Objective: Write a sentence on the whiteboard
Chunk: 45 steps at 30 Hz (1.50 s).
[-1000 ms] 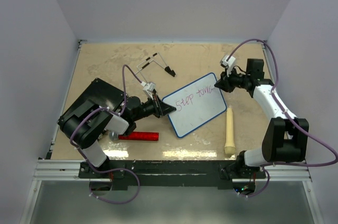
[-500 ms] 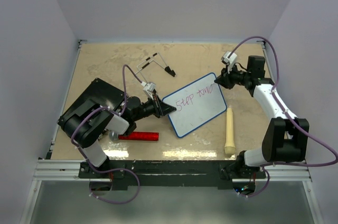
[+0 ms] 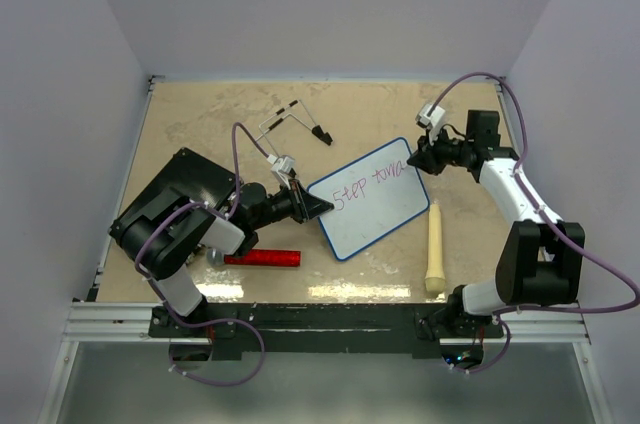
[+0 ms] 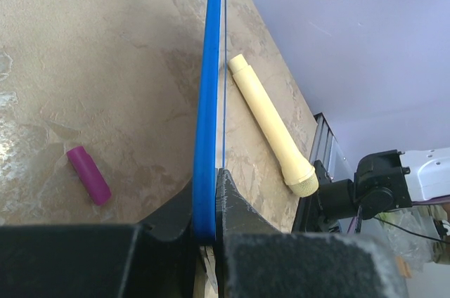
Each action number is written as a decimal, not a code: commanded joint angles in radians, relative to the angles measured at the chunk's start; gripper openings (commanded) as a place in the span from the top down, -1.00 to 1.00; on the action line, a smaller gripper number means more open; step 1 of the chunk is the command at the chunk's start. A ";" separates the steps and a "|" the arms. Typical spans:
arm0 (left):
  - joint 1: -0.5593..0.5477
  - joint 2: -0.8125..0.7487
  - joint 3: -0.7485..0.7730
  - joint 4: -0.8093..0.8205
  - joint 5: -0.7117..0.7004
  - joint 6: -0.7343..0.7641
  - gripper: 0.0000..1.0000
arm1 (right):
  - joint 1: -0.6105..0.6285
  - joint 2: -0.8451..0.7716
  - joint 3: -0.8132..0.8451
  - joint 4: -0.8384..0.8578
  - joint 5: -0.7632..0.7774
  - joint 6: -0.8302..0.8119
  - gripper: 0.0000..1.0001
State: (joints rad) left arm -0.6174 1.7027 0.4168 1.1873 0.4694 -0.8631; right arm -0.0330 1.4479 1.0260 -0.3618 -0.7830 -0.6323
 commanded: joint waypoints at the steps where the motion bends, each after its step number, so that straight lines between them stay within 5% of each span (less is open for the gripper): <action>1: -0.007 0.003 0.014 0.071 0.037 0.056 1.00 | 0.002 -0.009 -0.001 -0.022 0.048 -0.030 1.00; 26: -0.007 0.009 0.016 0.072 0.040 0.058 1.00 | 0.001 -0.018 0.059 0.101 0.014 0.072 1.00; 45: -0.007 0.005 0.013 0.074 0.035 0.056 1.00 | 0.001 -0.021 -0.003 -0.048 0.025 -0.052 1.00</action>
State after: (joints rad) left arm -0.6174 1.7042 0.4168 1.1885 0.4789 -0.8577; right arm -0.0334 1.4349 1.0306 -0.3775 -0.7586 -0.6464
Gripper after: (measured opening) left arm 0.083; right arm 0.163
